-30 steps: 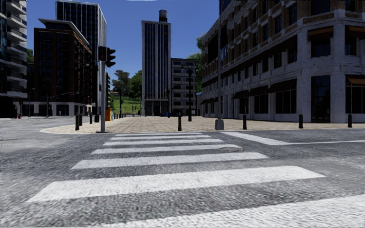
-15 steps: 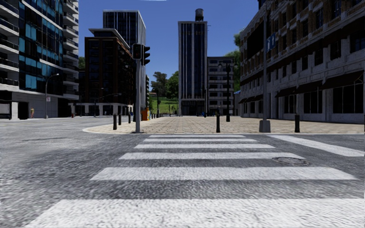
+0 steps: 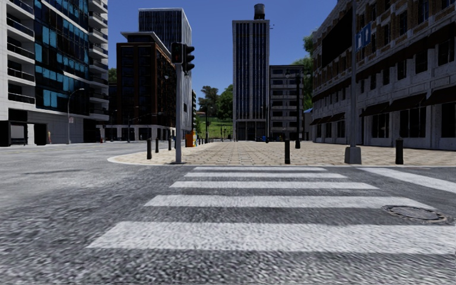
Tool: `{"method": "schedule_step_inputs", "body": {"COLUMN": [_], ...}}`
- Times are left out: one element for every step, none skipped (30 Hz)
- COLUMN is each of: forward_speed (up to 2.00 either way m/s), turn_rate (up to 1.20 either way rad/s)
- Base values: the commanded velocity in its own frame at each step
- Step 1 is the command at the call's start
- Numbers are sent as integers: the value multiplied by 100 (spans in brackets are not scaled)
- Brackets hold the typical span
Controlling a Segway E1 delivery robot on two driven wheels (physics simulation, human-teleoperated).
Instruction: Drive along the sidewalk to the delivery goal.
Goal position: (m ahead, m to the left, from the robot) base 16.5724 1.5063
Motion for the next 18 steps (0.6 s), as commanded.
{"method": "schedule_step_inputs", "body": {"forward_speed": [121, 123, 123, 200, 200, 200, 200, 200, 200, 200, 200, 200, 200, 200, 200, 200, 200, 200], "turn_rate": [-2, -9, -9, -13, -14, -2, 0, 0, 0, 0, 0, 0, 0, 0, 0, 0, 0, 0]}}
